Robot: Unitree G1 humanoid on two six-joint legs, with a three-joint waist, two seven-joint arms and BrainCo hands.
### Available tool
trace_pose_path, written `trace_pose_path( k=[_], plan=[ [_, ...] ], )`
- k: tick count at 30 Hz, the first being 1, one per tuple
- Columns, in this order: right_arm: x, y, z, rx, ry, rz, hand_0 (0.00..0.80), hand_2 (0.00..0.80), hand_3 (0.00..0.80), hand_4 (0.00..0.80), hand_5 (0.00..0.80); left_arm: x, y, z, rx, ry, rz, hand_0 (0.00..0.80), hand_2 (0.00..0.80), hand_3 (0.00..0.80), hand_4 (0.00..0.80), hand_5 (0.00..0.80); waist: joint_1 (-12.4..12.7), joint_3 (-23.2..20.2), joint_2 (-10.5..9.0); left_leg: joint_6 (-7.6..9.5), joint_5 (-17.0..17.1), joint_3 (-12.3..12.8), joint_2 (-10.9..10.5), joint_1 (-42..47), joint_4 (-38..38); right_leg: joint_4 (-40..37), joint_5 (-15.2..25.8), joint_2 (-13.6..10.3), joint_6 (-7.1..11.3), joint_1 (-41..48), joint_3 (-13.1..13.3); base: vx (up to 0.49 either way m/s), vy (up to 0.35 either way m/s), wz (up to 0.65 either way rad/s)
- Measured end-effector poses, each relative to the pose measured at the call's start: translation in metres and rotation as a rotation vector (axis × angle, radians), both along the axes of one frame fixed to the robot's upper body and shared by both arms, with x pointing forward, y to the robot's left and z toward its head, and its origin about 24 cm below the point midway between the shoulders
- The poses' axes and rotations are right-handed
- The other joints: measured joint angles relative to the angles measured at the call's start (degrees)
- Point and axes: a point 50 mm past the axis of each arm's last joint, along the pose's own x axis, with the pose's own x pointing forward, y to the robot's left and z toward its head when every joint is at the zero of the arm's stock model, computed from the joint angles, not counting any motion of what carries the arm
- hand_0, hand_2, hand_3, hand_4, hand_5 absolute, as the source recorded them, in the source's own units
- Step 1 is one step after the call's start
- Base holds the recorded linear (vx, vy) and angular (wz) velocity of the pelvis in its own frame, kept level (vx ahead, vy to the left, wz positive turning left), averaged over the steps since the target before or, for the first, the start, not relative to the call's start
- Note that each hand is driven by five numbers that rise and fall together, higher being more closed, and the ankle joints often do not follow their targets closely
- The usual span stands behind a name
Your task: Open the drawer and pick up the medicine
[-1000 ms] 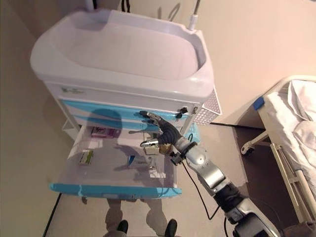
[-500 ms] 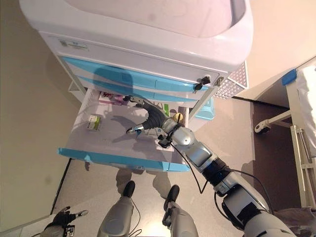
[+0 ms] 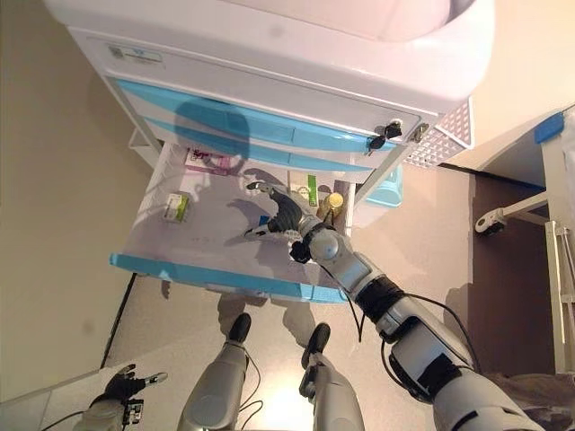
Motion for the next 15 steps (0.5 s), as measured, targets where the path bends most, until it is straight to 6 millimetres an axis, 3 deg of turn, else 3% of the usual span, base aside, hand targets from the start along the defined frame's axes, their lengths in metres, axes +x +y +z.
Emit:
trace_pose_path(
  k=[15],
  plan=[
    [0.017,0.0,0.005,-0.191,-0.123,-0.117,0.0,0.0,0.0,0.0,0.0,0.009,-0.003,0.002,0.018,-0.021,-0.023,0.0,0.0,0.0,0.0,0.0,0.7,2.5,1.55,-0.07,0.0,-1.2,-0.4,-0.7,0.8,0.7,-0.2,-0.3,-0.1,0.1,-0.9,-0.003,0.003,0.04]
  ],
)
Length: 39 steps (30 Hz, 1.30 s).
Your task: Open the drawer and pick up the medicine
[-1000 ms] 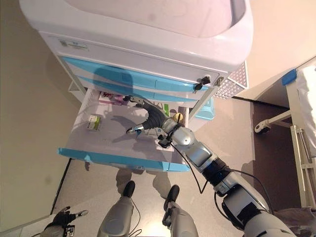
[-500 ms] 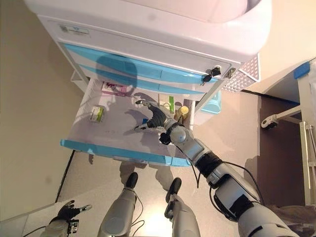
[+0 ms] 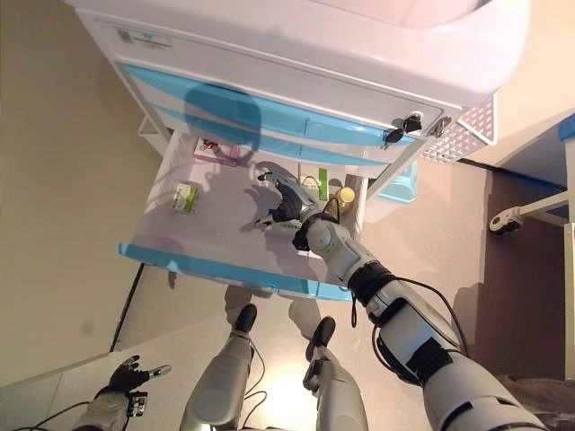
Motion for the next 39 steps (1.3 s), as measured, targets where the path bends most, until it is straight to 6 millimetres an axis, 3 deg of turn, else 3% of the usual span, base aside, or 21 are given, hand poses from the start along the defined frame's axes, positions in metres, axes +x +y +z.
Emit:
trace_pose_path(
  k=[17,23,39],
  plan=[
    [0.007,-0.013,-0.024,-0.318,-0.023,-0.067,0.0,0.0,0.0,0.0,0.0,0.011,-0.014,-0.002,-0.024,-0.024,-0.04,0.0,0.0,0.0,0.0,0.0,1.3,1.4,1.7,-0.03,0.1,-1.4,-0.6,-1.5,1.0,1.7,-0.6,-0.5,0.08,-1.1,-1.0,-0.001,0.002,0.03],
    [0.007,-0.009,-0.028,-0.43,-0.073,-0.059,0.0,0.0,0.0,0.0,0.0,0.012,-0.014,-0.001,-0.024,-0.025,-0.042,0.0,0.0,0.0,0.0,0.0,1.3,1.4,1.75,0.16,0.2,-1.7,-1.0,-1.5,1.0,2.5,-1.0,-1.1,0.29,-1.3,-1.2,-0.009,-0.003,0.04],
    [0.011,-0.015,-0.034,-0.488,-0.079,-0.136,0.0,0.0,0.0,0.0,0.0,0.012,-0.02,-0.003,-0.026,-0.02,-0.058,0.0,0.0,0.0,0.0,0.0,1.4,1.4,1.92,0.1,0.3,-2.3,-1.2,-1.7,0.9,2.7,-1.3,-1.2,0.31,-1.4,-1.3,0.0,0.0,0.0]
  ],
)
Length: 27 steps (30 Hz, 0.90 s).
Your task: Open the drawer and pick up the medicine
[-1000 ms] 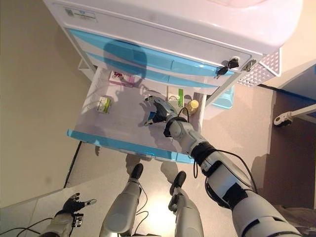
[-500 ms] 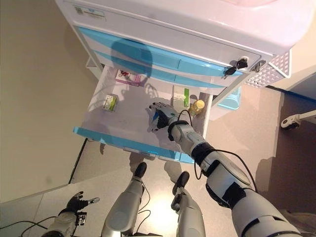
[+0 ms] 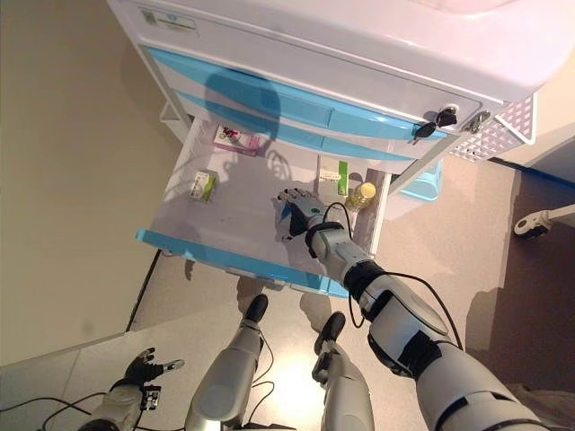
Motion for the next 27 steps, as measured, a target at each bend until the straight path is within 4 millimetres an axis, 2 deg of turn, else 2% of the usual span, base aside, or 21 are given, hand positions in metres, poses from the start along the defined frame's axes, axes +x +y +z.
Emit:
trace_pose_path(
  k=[11,19,27],
  plan=[
    [0.011,-0.015,0.01,0.0,-0.028,-0.096,0.0,0.0,0.0,0.0,0.0,0.0,-0.002,0.0,0.005,0.0,-0.001,0.0,0.0,0.0,0.0,0.0,0.0,0.3,0.98,0.1,0.1,-0.1,-0.2,0.0,0.0,0.1,0.0,-0.2,0.06,0.0,0.0,0.0,0.0,0.0],
    [0.013,-0.026,0.006,-0.018,-0.006,-0.147,0.0,0.0,0.0,0.0,0.0,0.0,-0.003,-0.001,-0.009,-0.004,0.012,0.0,0.0,0.0,0.0,0.0,0.0,0.1,1.67,0.39,0.3,0.0,-0.7,-0.6,0.0,0.2,-0.1,-0.7,0.14,-0.6,0.0,0.0,0.0,0.0],
    [0.015,-0.027,0.009,0.0,-0.009,-0.164,0.0,0.0,0.0,0.0,0.0,0.001,-0.003,-0.001,-0.014,-0.011,0.019,0.0,0.0,0.0,0.0,0.0,0.1,0.2,2.05,0.39,0.6,-0.3,-0.9,-1.2,0.0,0.2,0.0,-0.8,0.17,-1.0,0.0,0.0,-0.001,0.0]
  ],
)
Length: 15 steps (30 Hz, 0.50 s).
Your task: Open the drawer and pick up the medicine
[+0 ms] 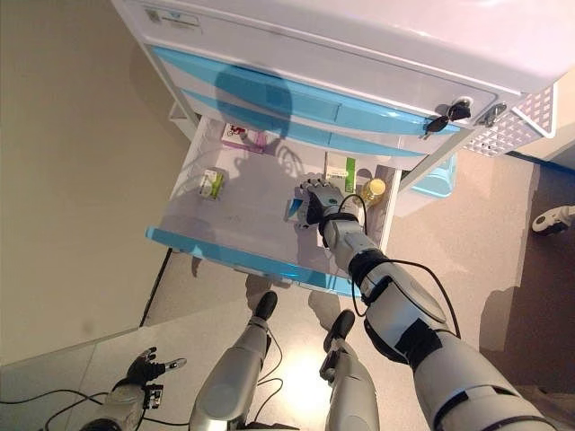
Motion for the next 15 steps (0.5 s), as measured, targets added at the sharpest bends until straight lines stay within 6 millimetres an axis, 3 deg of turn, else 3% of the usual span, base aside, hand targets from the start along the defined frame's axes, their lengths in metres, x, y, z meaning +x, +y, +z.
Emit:
trace_pose_path(
  k=[15],
  plan=[
    [-0.0003,0.0038,0.0003,0.001,-0.013,-0.003,0.0,0.0,0.0,0.0,0.0,0.0039,-0.0049,0.0005,-0.001,-0.011,-0.033,0.0,0.0,0.0,0.0,0.0,0.1,0.1,0.21,0.03,0.4,-0.9,-0.5,-1.3,0.1,0.0,0.0,-0.1,0.05,-0.9,0.0,0.0,0.006,0.02]
  ],
)
